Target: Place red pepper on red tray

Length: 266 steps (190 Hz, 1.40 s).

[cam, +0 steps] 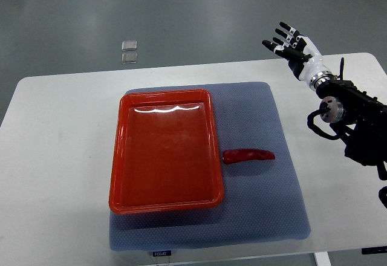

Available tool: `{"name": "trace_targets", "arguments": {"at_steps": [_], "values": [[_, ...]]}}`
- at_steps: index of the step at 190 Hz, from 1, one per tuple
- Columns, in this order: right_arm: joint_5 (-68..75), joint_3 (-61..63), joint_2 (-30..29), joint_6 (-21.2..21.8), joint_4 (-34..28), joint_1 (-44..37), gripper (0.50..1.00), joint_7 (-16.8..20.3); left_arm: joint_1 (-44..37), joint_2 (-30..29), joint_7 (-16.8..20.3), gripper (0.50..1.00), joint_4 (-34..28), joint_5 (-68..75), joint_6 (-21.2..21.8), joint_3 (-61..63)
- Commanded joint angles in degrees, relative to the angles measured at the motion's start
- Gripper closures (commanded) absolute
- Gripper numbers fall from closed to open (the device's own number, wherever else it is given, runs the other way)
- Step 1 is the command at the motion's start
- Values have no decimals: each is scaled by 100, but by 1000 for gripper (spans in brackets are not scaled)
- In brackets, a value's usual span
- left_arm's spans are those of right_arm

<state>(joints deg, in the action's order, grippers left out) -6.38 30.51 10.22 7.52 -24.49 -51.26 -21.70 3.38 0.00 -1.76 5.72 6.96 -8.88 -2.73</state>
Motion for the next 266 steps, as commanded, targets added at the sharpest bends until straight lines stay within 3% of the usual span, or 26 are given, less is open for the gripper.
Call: {"name": "trace_targets", "arguments": {"at_steps": [1, 33, 89, 114, 140, 164, 189, 234, 266], "values": [[-12, -19, 50, 65, 5, -15, 583, 52, 5, 0, 0, 500, 0, -1, 0, 0], [-205, -81, 129, 346, -3, -42, 583, 70, 5, 0, 0, 500, 0, 7, 0, 0], [-531, -98, 138, 478, -12, -138, 583, 78, 5, 0, 0, 500, 0, 7, 0, 0], [-662, -125, 270, 794, -30, -165, 585, 70, -4, 0, 0, 500, 9, 7, 0, 0], [-1726, -125, 384, 1208, -135, -191, 585, 26, 5, 0, 0, 500, 9, 7, 0, 0], [-2990, -133, 683, 1524, -557, -305, 585, 8, 5, 0, 0, 500, 0, -1, 9, 0], [-4291, -195, 964, 1585, -1093, -446, 585, 8, 5, 0, 0, 500, 0, 7, 0, 0], [-5778, -1214, 1597, 1585, -2262, -762, 585, 8, -4, 0, 0, 500, 0, -1, 0, 0], [-6287, -1882, 2019, 1278, -2895, -815, 587, 34, -4, 0, 0, 500, 0, -1, 0, 0]]}}
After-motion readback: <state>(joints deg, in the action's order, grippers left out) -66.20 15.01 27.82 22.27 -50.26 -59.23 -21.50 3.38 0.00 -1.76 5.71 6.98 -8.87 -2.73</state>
